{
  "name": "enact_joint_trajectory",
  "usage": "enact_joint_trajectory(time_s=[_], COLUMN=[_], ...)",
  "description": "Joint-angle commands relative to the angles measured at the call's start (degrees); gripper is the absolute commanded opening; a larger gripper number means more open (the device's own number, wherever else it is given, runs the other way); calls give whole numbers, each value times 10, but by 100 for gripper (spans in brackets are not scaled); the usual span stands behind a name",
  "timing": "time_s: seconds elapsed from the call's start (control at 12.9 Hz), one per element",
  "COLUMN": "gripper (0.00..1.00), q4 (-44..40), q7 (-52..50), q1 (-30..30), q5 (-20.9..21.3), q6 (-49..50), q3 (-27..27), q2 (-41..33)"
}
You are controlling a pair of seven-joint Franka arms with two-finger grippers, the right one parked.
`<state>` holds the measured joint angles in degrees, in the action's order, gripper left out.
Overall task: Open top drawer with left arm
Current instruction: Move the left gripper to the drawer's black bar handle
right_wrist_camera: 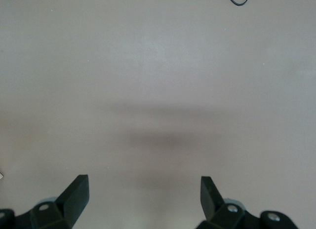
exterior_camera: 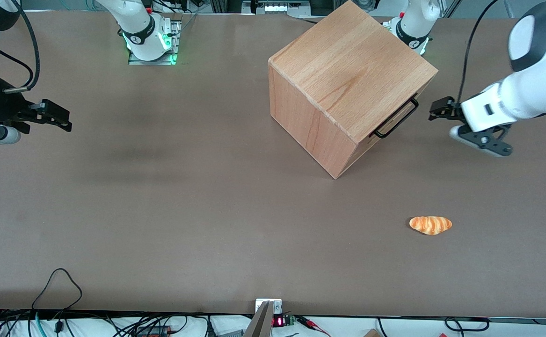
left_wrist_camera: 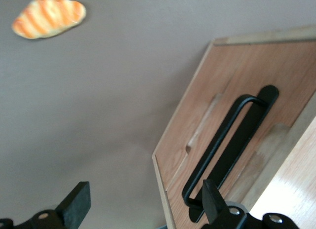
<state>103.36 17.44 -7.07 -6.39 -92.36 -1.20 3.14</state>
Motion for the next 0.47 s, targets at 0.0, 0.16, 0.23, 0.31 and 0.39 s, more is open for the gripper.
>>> enact_joint_trajectory(time_s=[0.0, 0.16, 0.23, 0.31, 0.39], gripper=[100, 100, 100, 100, 100], q4=[29, 40, 46, 56, 65], q7=[21, 22, 42, 62, 72], q1=[0, 0, 0, 0, 0], q5=[-8, -8, -11, -18, -27], q6=[-20, -32, -42, -55, -65], q3=[21, 24, 24, 24, 24], q2=[-9, -10, -9, -9, -7])
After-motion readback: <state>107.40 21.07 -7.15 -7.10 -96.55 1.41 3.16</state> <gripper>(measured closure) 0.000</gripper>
